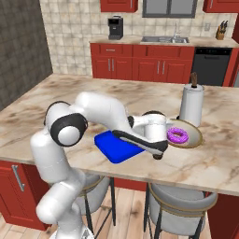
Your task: Place the bowl with donut and the cupcake onto the tray.
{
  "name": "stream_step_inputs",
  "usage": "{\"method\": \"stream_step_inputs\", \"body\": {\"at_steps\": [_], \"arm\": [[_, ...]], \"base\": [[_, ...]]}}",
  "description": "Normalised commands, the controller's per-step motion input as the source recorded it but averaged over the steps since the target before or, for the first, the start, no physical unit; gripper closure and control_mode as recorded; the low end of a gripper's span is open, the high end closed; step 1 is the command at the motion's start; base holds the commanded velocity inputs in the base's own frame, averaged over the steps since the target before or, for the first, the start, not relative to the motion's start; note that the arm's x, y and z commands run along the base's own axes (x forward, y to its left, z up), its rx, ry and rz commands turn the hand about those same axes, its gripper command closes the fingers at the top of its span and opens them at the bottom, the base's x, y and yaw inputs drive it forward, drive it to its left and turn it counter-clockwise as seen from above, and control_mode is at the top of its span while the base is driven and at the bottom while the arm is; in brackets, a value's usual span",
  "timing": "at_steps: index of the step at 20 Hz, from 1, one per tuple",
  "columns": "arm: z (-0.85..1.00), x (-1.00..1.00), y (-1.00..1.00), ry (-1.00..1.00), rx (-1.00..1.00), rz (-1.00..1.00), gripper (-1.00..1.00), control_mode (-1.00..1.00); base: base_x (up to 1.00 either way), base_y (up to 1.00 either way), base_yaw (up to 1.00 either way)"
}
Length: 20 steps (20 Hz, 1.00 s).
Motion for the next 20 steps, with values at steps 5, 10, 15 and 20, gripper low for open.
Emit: {"method": "stream_step_inputs", "body": {"at_steps": [5, 10, 15, 20], "arm": [[0.00, 0.22, 0.48, 0.00, -0.07, 0.07, 1.00, -1.00], [0.00, 0.22, 0.48, 0.00, -0.04, 0.08, 1.00, -1.00], [0.00, 0.18, 0.49, 0.00, -0.02, 0.06, 1.00, -1.00], [0.00, 0.19, 0.45, 0.00, 0.00, 0.05, 1.00, -1.00]], "base": [[0.00, 0.00, 0.00], [0.00, 0.00, 0.00], [0.00, 0.00, 0.00], [0.00, 0.00, 0.00]]}}
